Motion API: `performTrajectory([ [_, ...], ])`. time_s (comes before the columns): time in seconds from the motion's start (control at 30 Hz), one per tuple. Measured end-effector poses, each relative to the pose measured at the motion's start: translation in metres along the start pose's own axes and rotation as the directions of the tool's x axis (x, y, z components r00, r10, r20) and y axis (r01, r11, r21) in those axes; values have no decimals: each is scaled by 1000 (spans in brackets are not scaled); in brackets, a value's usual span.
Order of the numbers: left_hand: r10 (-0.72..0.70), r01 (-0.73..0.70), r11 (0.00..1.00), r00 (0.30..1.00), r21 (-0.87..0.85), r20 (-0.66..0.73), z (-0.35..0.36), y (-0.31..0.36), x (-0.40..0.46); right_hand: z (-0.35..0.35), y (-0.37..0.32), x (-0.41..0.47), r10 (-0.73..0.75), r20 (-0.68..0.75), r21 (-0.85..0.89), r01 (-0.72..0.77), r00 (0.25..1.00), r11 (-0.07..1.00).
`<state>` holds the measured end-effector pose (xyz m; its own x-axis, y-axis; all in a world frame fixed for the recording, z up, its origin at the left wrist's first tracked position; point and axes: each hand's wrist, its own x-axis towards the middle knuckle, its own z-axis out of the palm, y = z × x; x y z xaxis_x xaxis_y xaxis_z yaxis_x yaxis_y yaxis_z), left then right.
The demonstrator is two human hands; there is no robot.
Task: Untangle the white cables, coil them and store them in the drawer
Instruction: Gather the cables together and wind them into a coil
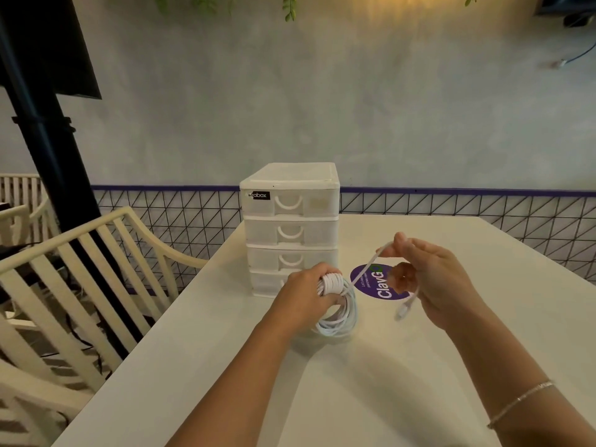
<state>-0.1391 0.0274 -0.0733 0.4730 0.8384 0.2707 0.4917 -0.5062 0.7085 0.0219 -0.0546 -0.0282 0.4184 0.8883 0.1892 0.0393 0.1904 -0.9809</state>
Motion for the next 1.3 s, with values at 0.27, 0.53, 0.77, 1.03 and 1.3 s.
performTrajectory([
  [0.27, 43, -43, 999, 964, -8, 262, 7, 17, -8, -1, 15, 4, -188, -158, -291, 136, 969, 947],
  [0.53, 124, -74, 987, 915, -142, 384, 9, 33, -15, -5, 26, 10, -222, -245, -479, 81, 944, 874],
  [0.77, 171, -72, 947, 938, -314, 301, 5, 42, -18, -5, 35, 15, -156, -218, -505, 25, 963, 863],
  [1.03, 207, -95, 871, 961, -482, 183, 4, 45, -19, -2, 38, 12, -70, -54, -673, 15, 996, 740],
  [1.3, 51, -46, 964, 999, -263, 14, 3, 34, -10, -10, 41, 14, 272, -60, -581, -256, 960, 772],
])
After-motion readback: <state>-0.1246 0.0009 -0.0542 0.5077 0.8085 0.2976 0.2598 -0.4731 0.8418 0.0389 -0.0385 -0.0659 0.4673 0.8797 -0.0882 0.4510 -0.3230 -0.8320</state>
